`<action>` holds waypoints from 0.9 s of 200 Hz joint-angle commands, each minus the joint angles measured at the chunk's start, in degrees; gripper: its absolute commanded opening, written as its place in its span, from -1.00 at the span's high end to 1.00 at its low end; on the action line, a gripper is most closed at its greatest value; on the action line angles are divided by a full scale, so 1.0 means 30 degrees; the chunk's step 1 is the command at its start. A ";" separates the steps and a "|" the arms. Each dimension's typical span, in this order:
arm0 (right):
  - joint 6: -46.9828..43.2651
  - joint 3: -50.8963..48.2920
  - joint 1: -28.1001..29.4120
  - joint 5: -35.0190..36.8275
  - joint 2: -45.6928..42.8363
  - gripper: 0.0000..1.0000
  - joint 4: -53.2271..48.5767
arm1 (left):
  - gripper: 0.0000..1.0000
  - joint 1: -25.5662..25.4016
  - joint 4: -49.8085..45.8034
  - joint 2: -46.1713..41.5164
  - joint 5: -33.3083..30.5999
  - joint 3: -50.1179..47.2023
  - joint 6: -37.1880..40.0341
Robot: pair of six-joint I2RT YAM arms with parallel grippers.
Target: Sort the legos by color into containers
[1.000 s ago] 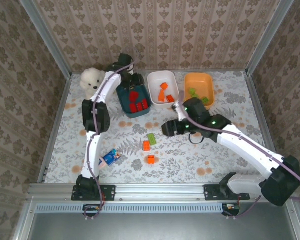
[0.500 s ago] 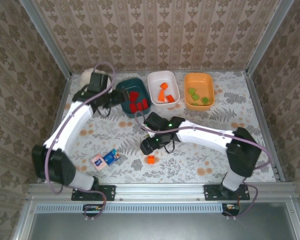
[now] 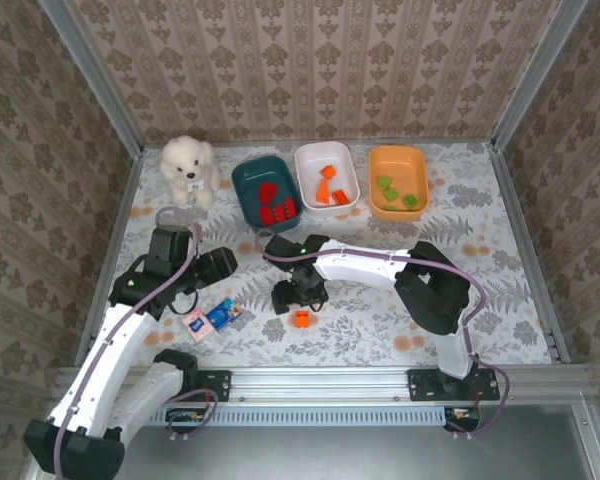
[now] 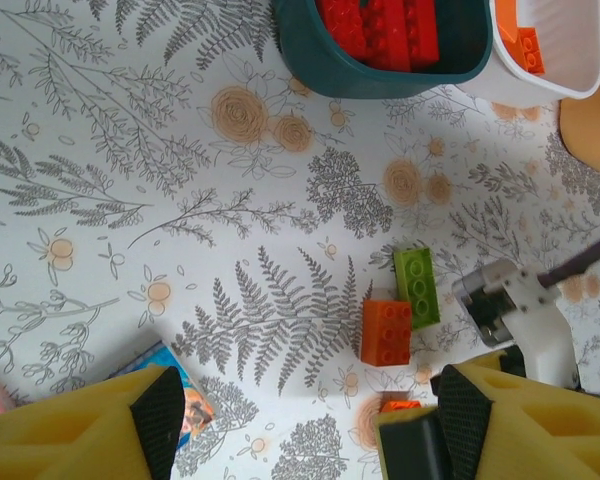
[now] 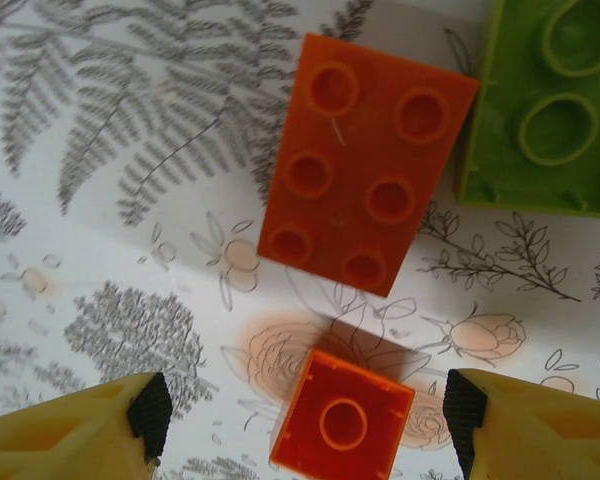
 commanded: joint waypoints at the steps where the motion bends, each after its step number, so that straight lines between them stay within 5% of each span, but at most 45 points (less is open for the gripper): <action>1: 0.1707 0.1092 -0.0016 0.1671 0.0439 -0.51 -0.1350 | -0.42 -0.0052 -0.0881 -0.0431 0.0192 -0.0324 -0.0071; 81: 0.0312 0.3363 -0.1553 0.4966 0.0730 -0.48 -0.1986 | -0.42 -0.0060 -0.0376 -0.0436 0.0581 -0.0164 -0.0150; 112: -0.0707 0.4478 -0.2226 0.4509 0.2230 -0.32 -0.1955 | -0.42 -0.0089 0.0037 -0.0400 0.1058 -0.0073 -0.0146; 180: -0.1327 0.5245 -0.2290 0.4223 0.3869 -0.35 -0.2171 | -0.42 -0.0187 0.0272 -0.0554 0.1457 -0.0184 -0.0427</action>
